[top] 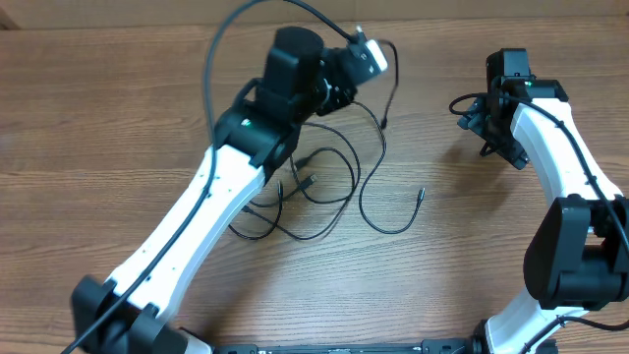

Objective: Untangle cables

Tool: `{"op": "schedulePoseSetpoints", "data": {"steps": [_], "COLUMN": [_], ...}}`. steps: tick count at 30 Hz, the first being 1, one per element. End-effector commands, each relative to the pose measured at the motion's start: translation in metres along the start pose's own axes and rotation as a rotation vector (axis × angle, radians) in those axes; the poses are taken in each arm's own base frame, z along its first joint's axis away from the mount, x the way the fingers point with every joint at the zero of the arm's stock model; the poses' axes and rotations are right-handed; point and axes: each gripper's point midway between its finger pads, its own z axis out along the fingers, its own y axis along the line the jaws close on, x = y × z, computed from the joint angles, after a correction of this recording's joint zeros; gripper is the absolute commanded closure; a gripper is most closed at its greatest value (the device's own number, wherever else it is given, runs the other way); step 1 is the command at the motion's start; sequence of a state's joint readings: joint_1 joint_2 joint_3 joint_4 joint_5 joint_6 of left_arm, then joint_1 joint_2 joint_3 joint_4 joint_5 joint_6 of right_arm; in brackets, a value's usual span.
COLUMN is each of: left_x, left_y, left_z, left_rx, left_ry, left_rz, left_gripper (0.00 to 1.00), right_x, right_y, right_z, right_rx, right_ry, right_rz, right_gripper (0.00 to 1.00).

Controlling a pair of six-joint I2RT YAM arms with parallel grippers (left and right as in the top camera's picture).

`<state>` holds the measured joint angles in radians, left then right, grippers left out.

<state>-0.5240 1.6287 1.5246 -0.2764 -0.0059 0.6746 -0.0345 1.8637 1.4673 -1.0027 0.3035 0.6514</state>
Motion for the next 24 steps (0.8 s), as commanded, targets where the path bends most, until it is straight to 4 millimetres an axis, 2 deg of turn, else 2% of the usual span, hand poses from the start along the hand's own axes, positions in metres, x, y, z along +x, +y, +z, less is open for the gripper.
{"op": "schedulePoseSetpoints", "data": {"steps": [1, 5, 8, 17, 24], "left_x": [0.007, 0.02, 0.023, 0.073, 0.138], "left_y": [0.058, 0.097, 0.095, -0.007, -0.064], "left_z": [-0.034, -0.058, -0.059, -0.034, -0.013], "left_rx": [-0.301, -0.543, -0.549, -0.139, -0.046], "left_ry": [0.101, 0.17, 0.168, 0.35, 0.637], "left_rz": [-0.105, -0.216, -0.284, -0.646, -0.684], "left_gripper": [0.96, 0.95, 0.94, 0.96, 0.96], "right_x": [-0.002, -0.002, -0.002, -0.002, -0.002], "right_y": [-0.001, -0.001, -0.001, -0.001, -0.001], "right_z": [-0.003, -0.003, -0.003, -0.003, -0.003], "right_rx": [0.0, 0.0, 0.0, 0.0, 0.0], "right_ry": [-0.014, -0.014, -0.014, -0.014, -0.014], "right_rz": [0.01, 0.01, 0.01, 0.01, 0.01], "right_gripper": [0.0, 0.0, 0.0, 0.0, 0.0]}}
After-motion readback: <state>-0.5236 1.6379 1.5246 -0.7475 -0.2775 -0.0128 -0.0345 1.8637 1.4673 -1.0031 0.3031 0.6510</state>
